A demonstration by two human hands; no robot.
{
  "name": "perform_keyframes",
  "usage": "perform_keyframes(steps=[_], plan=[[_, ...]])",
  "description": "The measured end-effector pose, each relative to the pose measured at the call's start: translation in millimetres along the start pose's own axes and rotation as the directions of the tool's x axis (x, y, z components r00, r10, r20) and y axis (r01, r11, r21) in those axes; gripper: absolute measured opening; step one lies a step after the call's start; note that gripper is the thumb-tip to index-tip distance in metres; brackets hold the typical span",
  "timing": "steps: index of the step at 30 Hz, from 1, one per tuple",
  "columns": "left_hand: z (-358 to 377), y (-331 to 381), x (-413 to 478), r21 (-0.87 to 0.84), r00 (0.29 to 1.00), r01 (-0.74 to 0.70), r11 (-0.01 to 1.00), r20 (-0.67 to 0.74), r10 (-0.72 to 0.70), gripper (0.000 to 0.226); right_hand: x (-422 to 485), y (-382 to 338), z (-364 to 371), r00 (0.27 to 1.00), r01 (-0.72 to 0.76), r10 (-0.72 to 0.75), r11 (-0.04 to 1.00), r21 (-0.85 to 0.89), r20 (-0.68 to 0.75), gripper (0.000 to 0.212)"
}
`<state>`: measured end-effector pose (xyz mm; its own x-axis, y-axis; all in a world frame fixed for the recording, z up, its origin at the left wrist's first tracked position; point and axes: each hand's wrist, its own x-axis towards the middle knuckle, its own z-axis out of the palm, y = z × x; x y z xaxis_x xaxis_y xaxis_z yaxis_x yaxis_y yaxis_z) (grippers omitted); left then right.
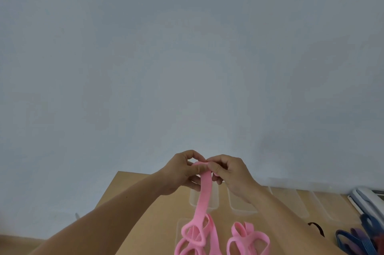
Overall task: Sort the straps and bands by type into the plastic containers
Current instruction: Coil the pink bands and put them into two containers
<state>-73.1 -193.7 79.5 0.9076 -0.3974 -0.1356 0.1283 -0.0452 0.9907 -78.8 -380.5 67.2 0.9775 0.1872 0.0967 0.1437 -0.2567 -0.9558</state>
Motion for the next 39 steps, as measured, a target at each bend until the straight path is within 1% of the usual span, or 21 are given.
perform_keyframes(steps=[2,6,10,12,15,17,20,22,26,28,29,30,32,34,36,37,39], plan=[[-2,0,2,-0.035,1.0,0.022,0.999,-0.001,-0.022,0.029,-1,1,0,1.0,0.003,-0.003,1.0,-0.006,-0.007,0.011],[-2,2,5,-0.227,0.996,0.088,0.97,0.025,-0.085,0.027,0,-3,-2,1.0,0.028,-0.028,0.999,-0.033,-0.008,0.013],[1,7,7,-0.184,0.987,0.153,0.971,0.076,-0.141,0.02,3,-5,-4,0.996,0.075,-0.078,0.992,-0.104,-0.031,0.011],[1,8,9,-0.197,0.986,0.159,0.967,0.071,-0.147,0.018,5,-7,-3,0.993,0.095,-0.103,0.987,-0.133,-0.05,0.011],[0,7,9,-0.25,0.983,0.175,0.952,0.098,-0.155,0.025,8,-2,-4,0.992,0.105,-0.118,0.973,-0.206,-0.053,0.018],[-1,5,9,-0.269,0.983,0.179,0.946,0.095,-0.159,0.026,9,1,-5,0.993,0.093,-0.106,0.972,-0.218,-0.046,0.022],[1,4,9,-0.305,0.988,0.151,0.94,0.028,-0.15,0.01,8,-1,-4,0.993,0.109,-0.117,0.976,-0.188,-0.034,0.022],[4,5,9,-0.311,0.992,0.117,0.943,-0.003,-0.124,0.008,8,-4,-7,0.996,0.086,-0.089,0.99,-0.111,-0.026,0.02],[2,7,8,-0.27,0.996,0.054,0.961,-0.054,-0.071,0.019,6,-11,-13,0.998,-0.016,0.01,0.993,0.113,0.055,0.02],[1,8,8,-0.244,0.996,0.021,0.97,-0.077,-0.041,0.024,7,-12,-12,0.997,-0.072,0.061,0.969,0.234,0.053,0.021],[2,8,8,-0.23,0.996,0.006,0.973,-0.085,-0.026,0.024,8,-13,-12,0.995,-0.094,0.087,0.961,0.261,0.039,0.019],[3,8,8,-0.214,0.996,-0.01,0.977,-0.092,-0.01,0.024,8,-13,-11,0.993,-0.114,0.11,0.958,0.263,0.03,0.019],[5,7,8,-0.174,0.994,-0.043,0.984,-0.105,0.025,0.023,8,-14,-9,0.99,-0.144,0.139,0.962,0.232,0.038,0.026],[6,7,7,-0.142,0.992,-0.063,0.988,-0.121,0.045,0.026,6,-15,-9,0.991,-0.135,0.13,0.971,0.195,0.035,0.023],[6,8,7,-0.163,0.992,-0.043,0.986,-0.128,0.022,0.039,5,-16,-10,0.994,-0.104,0.105,0.979,0.177,0.008,0.016],[6,8,6,-0.177,0.994,-0.021,0.984,-0.114,0.001,0.042,4,-17,-10,0.996,-0.091,0.093,0.98,0.177,-0.007,0.016],[7,10,4,-0.132,0.999,0.016,0.991,-0.044,-0.022,0.033,4,-17,-11,0.996,-0.07,0.077,0.982,0.173,-0.038,0.02]])
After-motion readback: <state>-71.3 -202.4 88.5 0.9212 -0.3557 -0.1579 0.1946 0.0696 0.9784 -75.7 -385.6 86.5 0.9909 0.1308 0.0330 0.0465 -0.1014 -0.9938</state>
